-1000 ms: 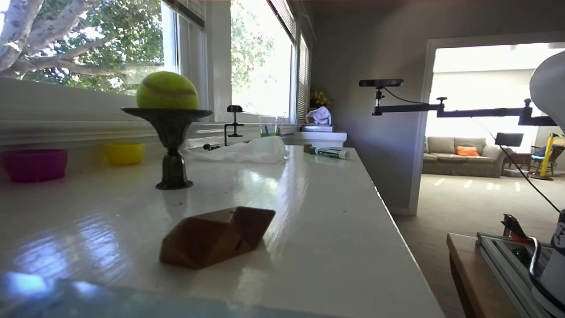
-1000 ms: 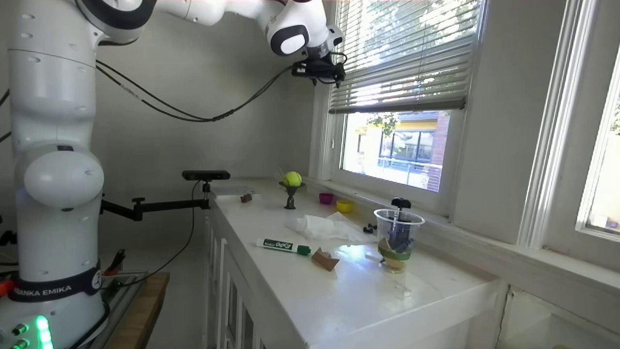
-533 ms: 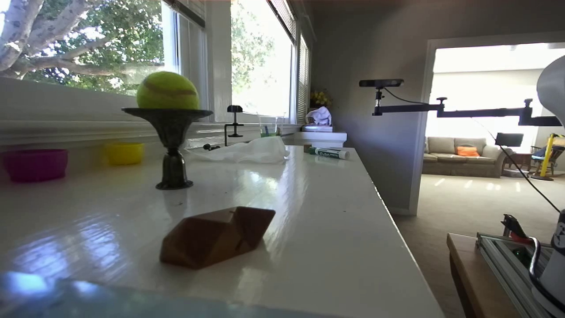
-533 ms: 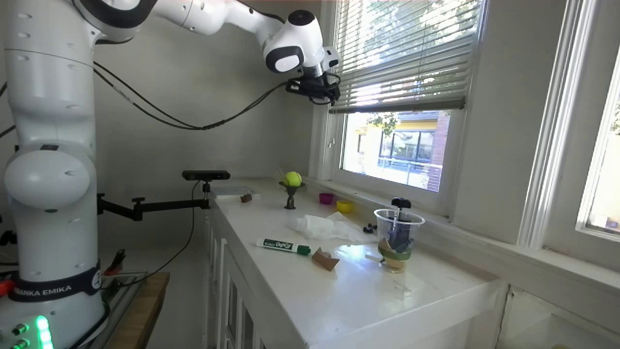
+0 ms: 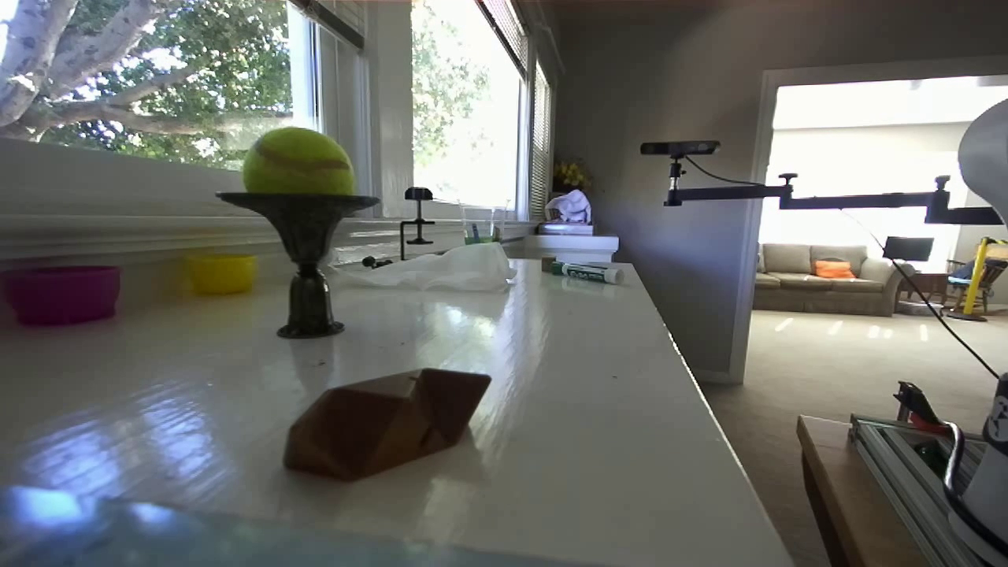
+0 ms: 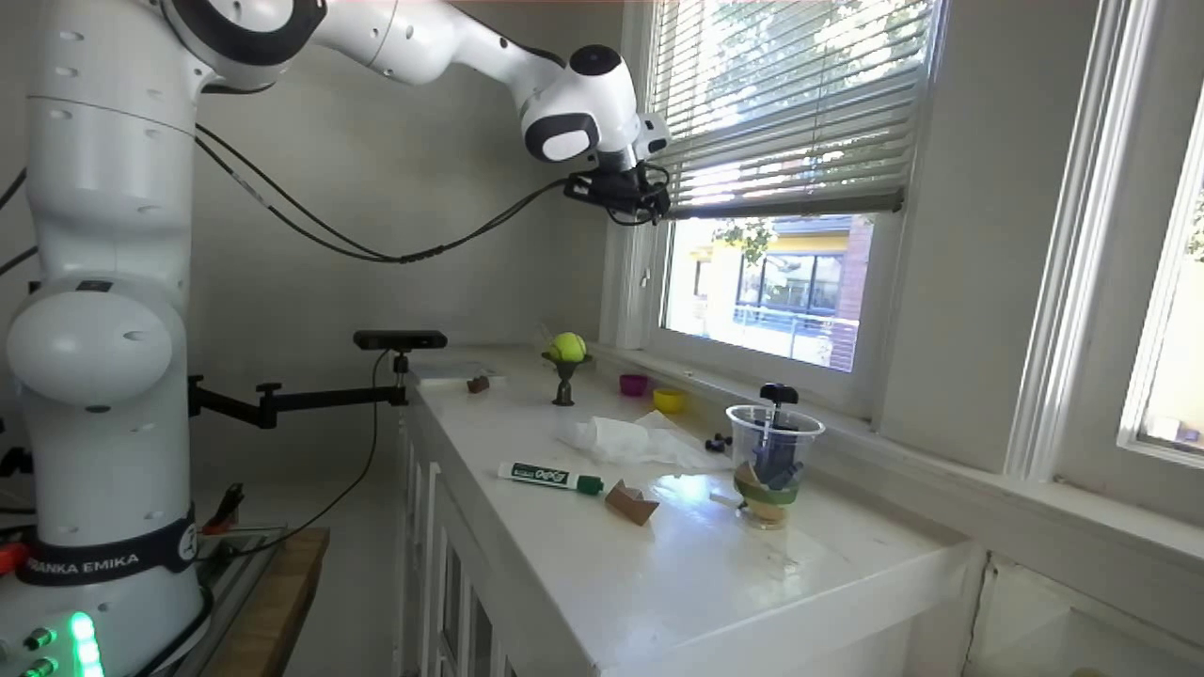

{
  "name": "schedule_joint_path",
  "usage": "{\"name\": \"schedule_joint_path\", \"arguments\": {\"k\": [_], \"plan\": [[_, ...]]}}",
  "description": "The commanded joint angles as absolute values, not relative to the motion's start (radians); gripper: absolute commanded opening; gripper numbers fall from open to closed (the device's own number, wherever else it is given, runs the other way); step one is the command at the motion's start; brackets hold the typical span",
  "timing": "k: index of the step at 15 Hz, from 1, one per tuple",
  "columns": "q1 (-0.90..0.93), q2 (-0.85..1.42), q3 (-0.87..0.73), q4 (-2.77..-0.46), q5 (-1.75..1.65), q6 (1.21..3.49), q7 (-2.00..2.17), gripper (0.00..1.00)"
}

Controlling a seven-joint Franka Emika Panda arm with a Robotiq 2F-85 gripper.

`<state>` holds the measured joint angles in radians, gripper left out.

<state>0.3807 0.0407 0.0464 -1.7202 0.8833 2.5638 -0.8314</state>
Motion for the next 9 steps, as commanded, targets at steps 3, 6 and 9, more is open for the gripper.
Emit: {"name": "schedule_joint_path", "arguments": {"k": [3,6,9], "plan": [[0.381,0.105,0.050,-1.658,0.919,2.564,-0.853,1.00],[0.381,0.135,0.054,-1.634,0.920,2.563,-0.855,1.00],[0.380,0.161,0.059,-1.609,0.916,2.561,-0.858,0.74]]}}
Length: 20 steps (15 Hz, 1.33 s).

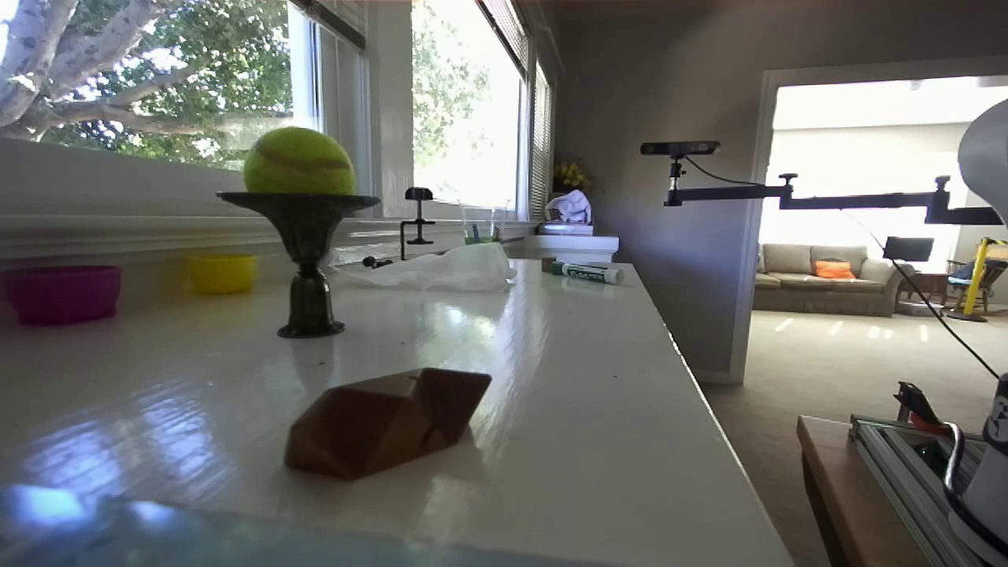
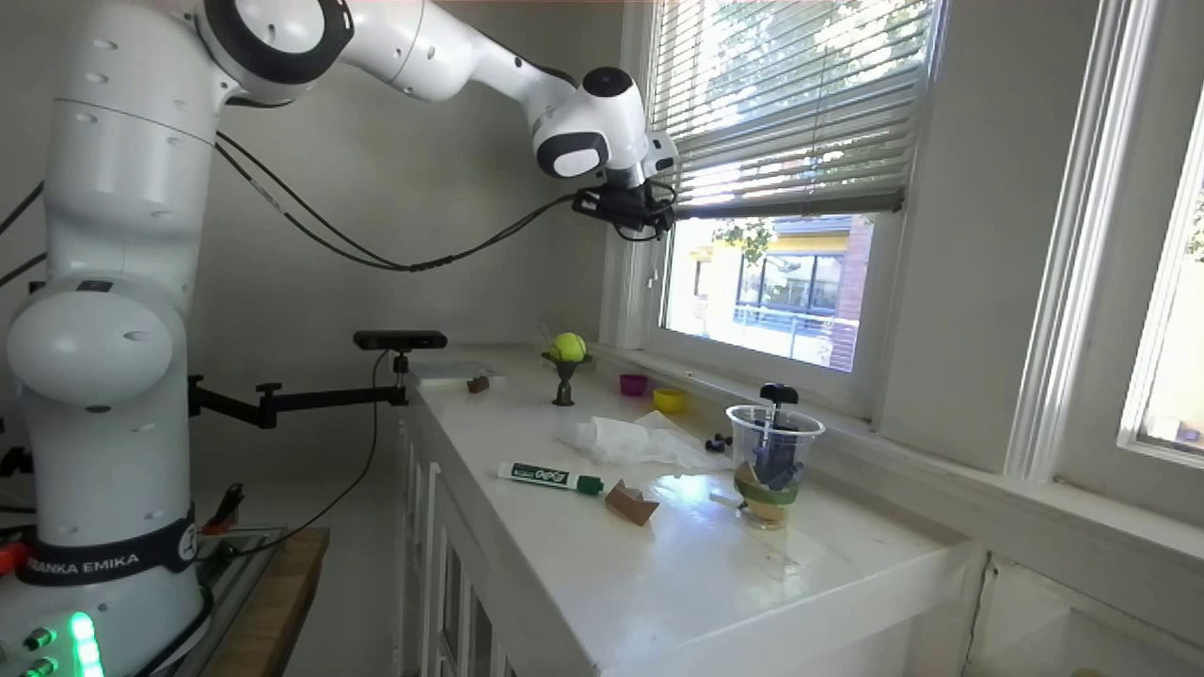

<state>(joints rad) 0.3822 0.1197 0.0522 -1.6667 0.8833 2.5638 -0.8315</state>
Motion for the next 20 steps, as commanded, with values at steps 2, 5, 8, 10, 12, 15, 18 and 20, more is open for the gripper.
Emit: {"name": "schedule_joint_path", "arguments": {"k": [2,5,8,10,12,15,18,20], "plan": [[0.379,0.170,0.060,-1.598,0.913,2.560,-0.857,0.59],[0.378,0.179,0.059,-1.583,0.911,2.559,-0.858,0.36],[0.376,0.188,0.059,-1.568,0.910,2.560,-0.860,0.16],[0.376,0.198,0.059,-1.558,0.911,2.559,-0.860,0.02],[0.376,0.212,0.061,-1.540,0.912,2.557,-0.864,0.00],[0.377,0.231,0.063,-1.513,0.909,2.554,-0.869,0.00],[0.376,0.219,0.056,-1.536,0.894,2.557,-0.851,0.00],[0.372,0.194,0.046,-1.579,0.891,2.565,-0.839,0.00]]}}
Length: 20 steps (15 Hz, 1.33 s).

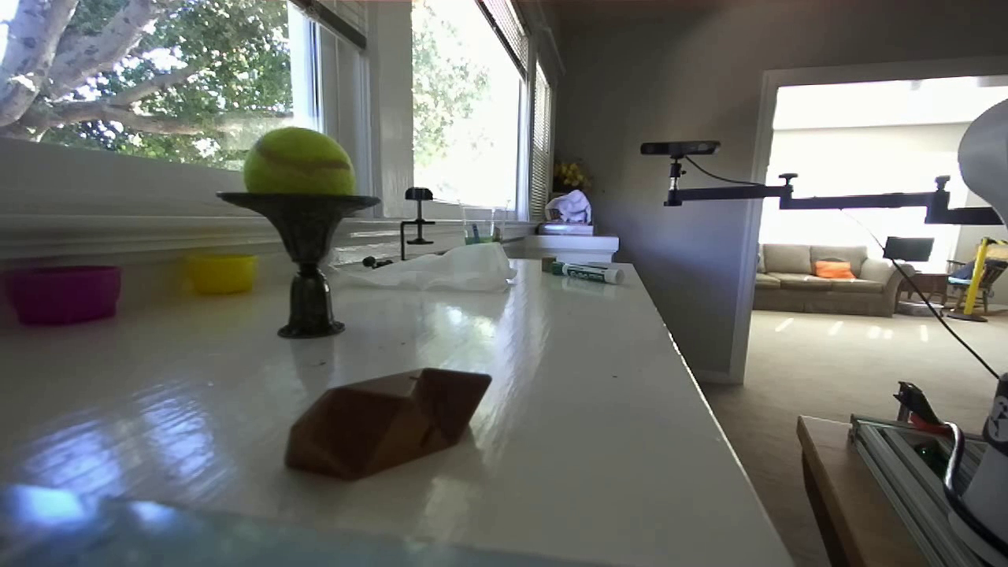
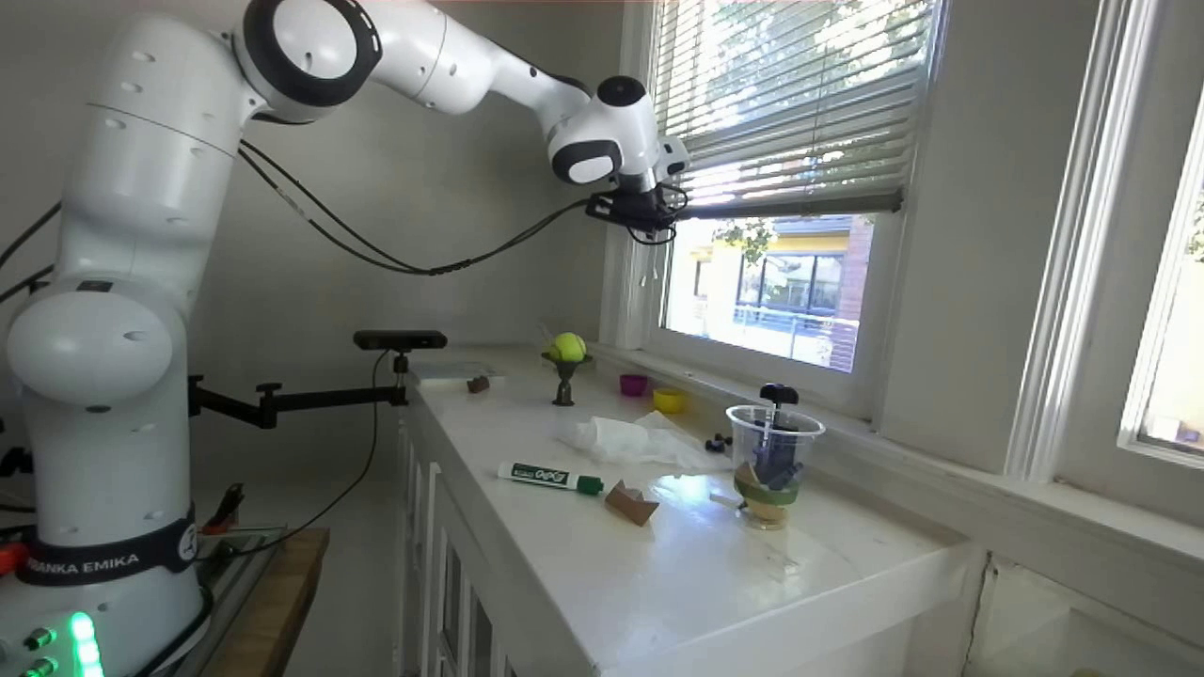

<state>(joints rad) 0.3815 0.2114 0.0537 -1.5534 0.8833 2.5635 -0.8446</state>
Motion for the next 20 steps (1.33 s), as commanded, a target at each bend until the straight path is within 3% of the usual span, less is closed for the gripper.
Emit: {"name": "schedule_joint_path", "arguments": {"k": [1,11,12,14,20], "plan": [[0.370,0.184,0.040,-1.598,0.891,2.570,-0.835,0.00],[0.362,0.106,-0.006,-1.727,0.888,2.595,-0.785,0.00],[0.362,0.103,-0.005,-1.728,0.888,2.589,-0.784,0.26],[0.364,0.099,-0.003,-1.732,0.887,2.587,-0.784,0.34],[0.367,0.041,-0.007,-1.748,0.851,2.591,-0.763,0.76]]}}
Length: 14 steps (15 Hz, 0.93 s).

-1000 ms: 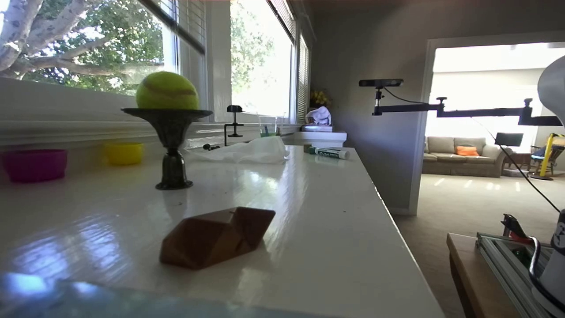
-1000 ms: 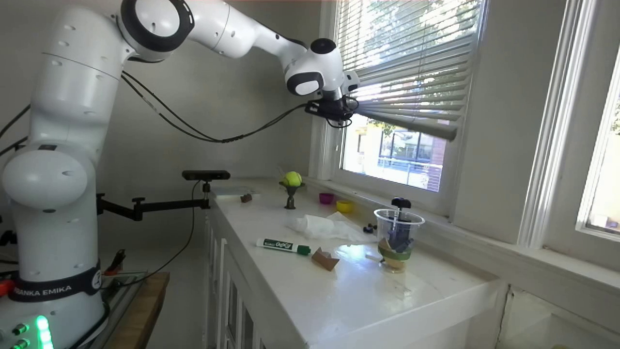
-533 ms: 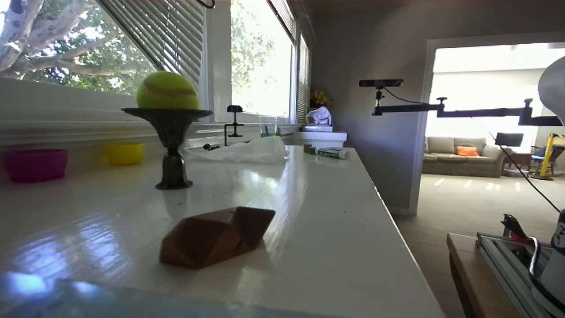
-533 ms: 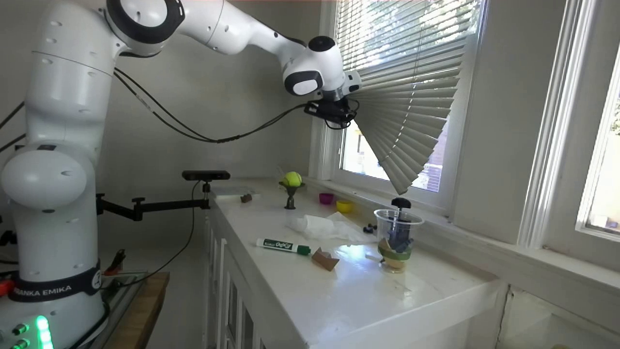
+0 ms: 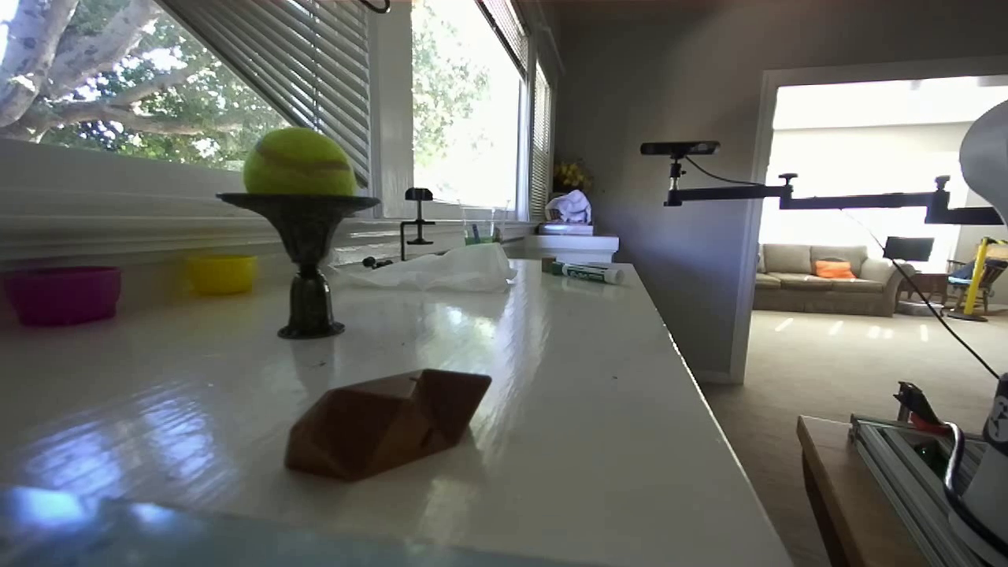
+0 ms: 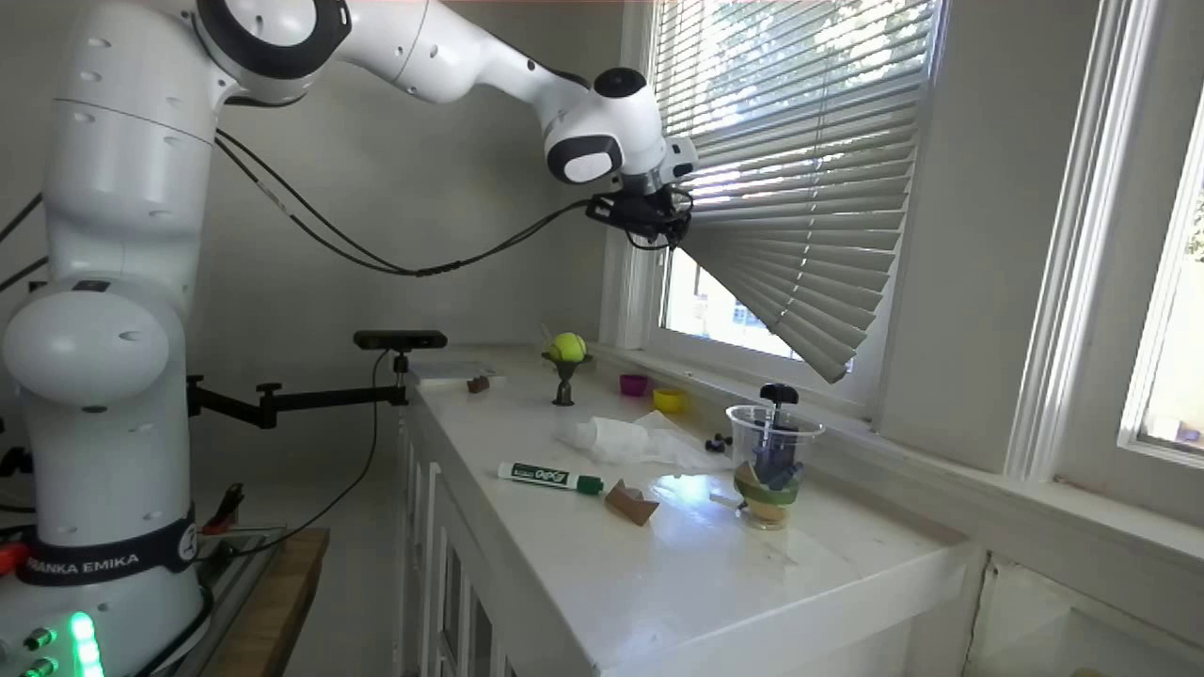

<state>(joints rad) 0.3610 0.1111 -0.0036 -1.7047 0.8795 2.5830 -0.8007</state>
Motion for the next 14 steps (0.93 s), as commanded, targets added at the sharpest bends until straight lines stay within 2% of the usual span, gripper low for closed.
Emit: {"name": "schedule_joint_path", "arguments": {"k": [1,3,4,9,14], "plan": [[0.367,0.024,-0.007,-1.749,0.845,2.594,-0.763,0.84],[0.364,-0.009,-0.008,-1.749,0.838,2.598,-0.767,0.96],[0.363,-0.022,-0.007,-1.748,0.836,2.599,-0.769,0.99],[0.361,-0.061,-0.003,-1.714,0.828,2.588,-0.788,1.00],[0.363,-0.009,0.003,-1.621,0.831,2.549,-0.804,1.00]]}}
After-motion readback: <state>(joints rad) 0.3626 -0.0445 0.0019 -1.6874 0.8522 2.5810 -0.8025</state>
